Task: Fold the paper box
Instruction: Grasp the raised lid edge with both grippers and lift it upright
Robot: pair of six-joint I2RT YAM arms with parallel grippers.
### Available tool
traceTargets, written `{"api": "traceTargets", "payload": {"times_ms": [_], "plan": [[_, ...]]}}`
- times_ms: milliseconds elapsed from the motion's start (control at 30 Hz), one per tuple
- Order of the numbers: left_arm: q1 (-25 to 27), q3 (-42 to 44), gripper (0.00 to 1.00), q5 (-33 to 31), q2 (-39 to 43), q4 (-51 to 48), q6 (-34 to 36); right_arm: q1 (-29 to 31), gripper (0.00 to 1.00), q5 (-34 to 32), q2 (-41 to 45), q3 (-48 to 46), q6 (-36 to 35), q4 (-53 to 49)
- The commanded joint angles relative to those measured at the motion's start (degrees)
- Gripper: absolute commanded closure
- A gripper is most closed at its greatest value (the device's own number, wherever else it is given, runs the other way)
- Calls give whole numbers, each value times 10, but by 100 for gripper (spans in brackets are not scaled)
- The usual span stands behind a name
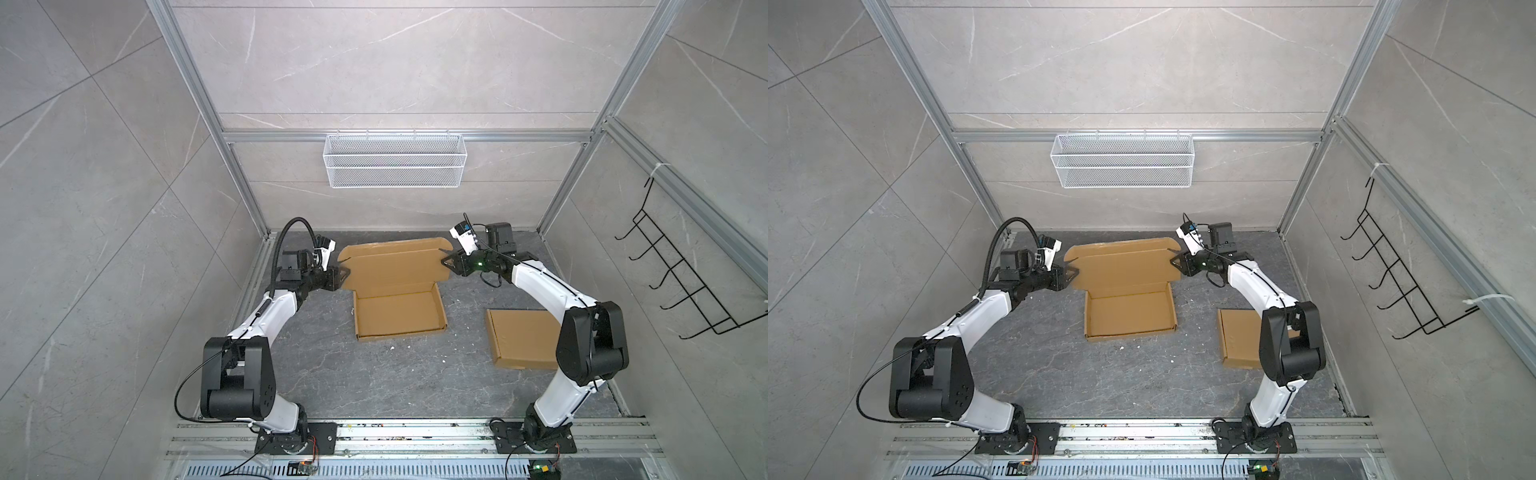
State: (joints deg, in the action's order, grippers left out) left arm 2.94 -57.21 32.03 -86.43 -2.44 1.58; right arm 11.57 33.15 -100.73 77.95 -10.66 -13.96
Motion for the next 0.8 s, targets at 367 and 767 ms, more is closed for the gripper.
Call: {"api": "traceTargets", "payload": {"times_ms": [367,767], "plan": [[11,11,73,9,12,45,-12,23,84,-39,42,-55,8,29],[46,55,89,-39,31,91,-24,60,94,-118,76,-108,40,74]]}}
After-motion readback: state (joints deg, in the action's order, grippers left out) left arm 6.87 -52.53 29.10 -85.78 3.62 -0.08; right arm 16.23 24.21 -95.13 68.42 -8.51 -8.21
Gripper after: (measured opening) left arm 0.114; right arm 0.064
